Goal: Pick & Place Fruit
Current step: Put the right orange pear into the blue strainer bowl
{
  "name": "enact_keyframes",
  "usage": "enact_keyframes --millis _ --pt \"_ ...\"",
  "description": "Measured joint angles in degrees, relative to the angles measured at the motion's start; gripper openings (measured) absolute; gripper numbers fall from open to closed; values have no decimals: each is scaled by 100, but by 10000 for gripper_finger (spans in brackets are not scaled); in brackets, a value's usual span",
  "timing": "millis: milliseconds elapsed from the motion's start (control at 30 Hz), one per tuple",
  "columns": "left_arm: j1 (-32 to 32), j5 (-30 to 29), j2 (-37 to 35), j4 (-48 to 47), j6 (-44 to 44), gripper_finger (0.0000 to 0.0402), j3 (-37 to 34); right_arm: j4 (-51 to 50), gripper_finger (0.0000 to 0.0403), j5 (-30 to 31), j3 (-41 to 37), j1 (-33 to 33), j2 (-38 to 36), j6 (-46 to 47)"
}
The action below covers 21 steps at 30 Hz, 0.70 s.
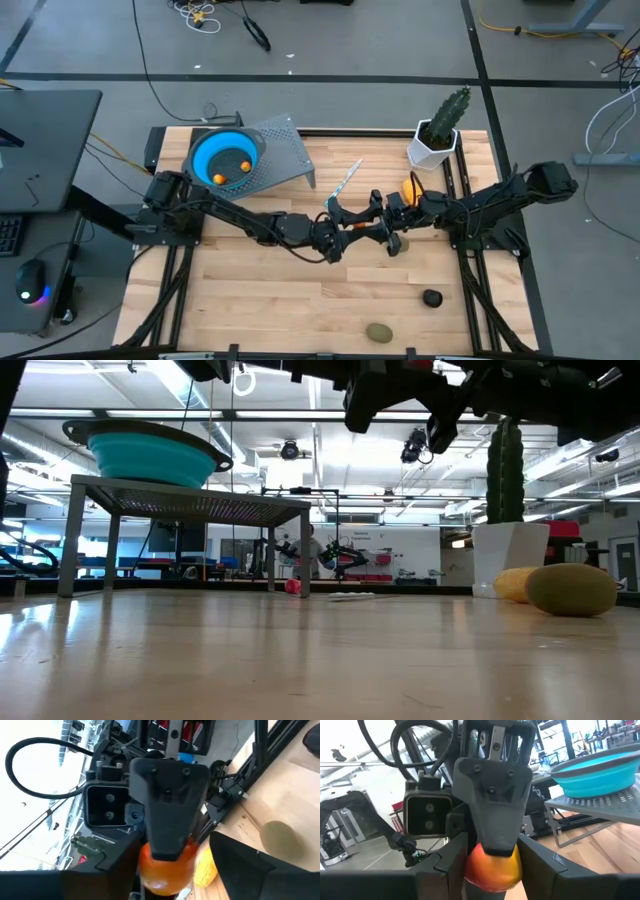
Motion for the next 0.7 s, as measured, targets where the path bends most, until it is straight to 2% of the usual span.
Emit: enact_keyframes --millis 433,700 --pt "0 42 0 50 43 153 2 -15 162 -2 -9 0 0 4" --pt "0 161 -2 37 59 141 2 -13 162 -7 -11 -13 0 -56"
